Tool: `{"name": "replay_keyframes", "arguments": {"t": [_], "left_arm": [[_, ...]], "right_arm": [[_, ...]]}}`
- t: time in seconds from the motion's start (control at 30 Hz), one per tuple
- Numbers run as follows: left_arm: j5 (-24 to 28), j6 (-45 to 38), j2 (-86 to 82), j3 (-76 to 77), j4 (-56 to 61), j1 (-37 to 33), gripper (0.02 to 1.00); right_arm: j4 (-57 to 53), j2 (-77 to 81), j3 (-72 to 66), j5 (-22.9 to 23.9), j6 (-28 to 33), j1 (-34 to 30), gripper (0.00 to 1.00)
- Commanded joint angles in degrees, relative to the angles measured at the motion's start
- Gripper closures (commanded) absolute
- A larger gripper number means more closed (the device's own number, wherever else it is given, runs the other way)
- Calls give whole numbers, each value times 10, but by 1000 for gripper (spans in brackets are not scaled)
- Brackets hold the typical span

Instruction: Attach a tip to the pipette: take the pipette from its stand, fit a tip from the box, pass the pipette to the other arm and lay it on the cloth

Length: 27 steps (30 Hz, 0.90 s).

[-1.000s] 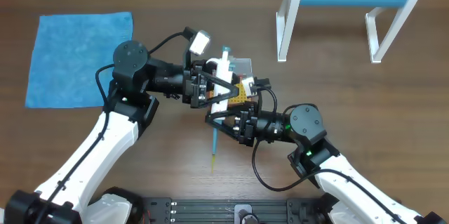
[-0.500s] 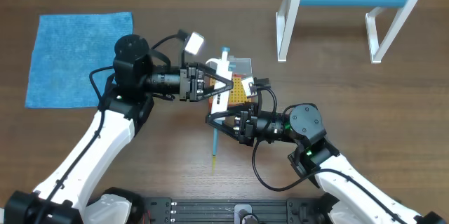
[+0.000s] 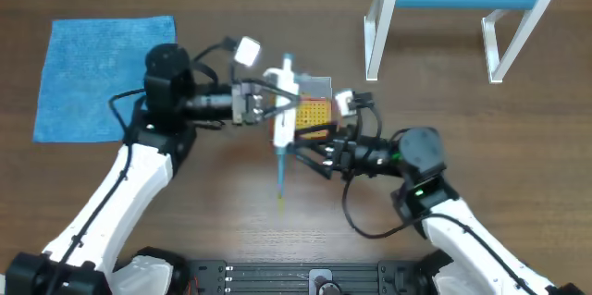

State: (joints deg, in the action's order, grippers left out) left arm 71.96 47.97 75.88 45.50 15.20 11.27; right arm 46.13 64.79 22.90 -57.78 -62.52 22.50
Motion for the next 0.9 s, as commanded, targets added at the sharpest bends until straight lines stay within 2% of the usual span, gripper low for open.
{"name": "replay_keyframes", "arguments": {"t": [0.03, 0.1, 0.13, 0.2, 0.23, 0.33, 0.43, 0.53, 0.6, 0.63, 0.67, 0.7, 0.77, 0.83, 0.87, 0.9], "left_arm": [[-54, -85, 5, 4, -129, -115, 989], [-129, -120, 5, 4, -217, -156, 989], [-209, -139, 5, 4, -275, -173, 991], [-428, -184, 5, 4, -397, -180, 989], [-495, -195, 5, 5, -438, -177, 989], [-535, -267, 9, 60, -539, -192, 989], [-605, -362, 73, 255, -687, -261, 989], [-711, -453, 249, 552, -878, -324, 991], [-812, -499, 413, 782, -1006, -339, 991], [-822, -497, 472, 857, -1034, -339, 991], [-772, -487, 522, 913, -1034, -341, 989], [-758, -487, 582, 964, -1027, -336, 991], [-791, -489, 654, 990, -1016, -327, 989], [-796, -538, 703, 990, -1011, -318, 989], [-825, -563, 723, 990, -1006, -310, 989], [-831, -591, 731, 990, -1001, -306, 989]], "right_arm": [[3, -5, 8, -198, 7, -180, 292], [3, -5, 8, -248, -14, -260, 292], [3, -5, 8, -267, -26, -289, 292], [3, -5, 8, -295, -35, -316, 290], [3, -5, 8, -298, -38, -317, 292], [3, -5, 8, -282, -46, -317, 290], [3, -5, 8, -269, -46, -317, 290], [3, -5, 8, -268, -46, -317, 290], [3, -5, 8, -260, -45, -317, 290], [3, -5, 8, -257, -45, -315, 290], [3, -5, 8, -250, -45, -310, 290], [3, -5, 8, -234, -45, -294, 290], [3, -5, 8, -201, -45, -261, 290], [2, -5, 8, -178, -45, -231, 288], [2, -5, 8, -157, -45, -214, 288], [-1, -5, 8, -143, -45, -203, 288]]}}
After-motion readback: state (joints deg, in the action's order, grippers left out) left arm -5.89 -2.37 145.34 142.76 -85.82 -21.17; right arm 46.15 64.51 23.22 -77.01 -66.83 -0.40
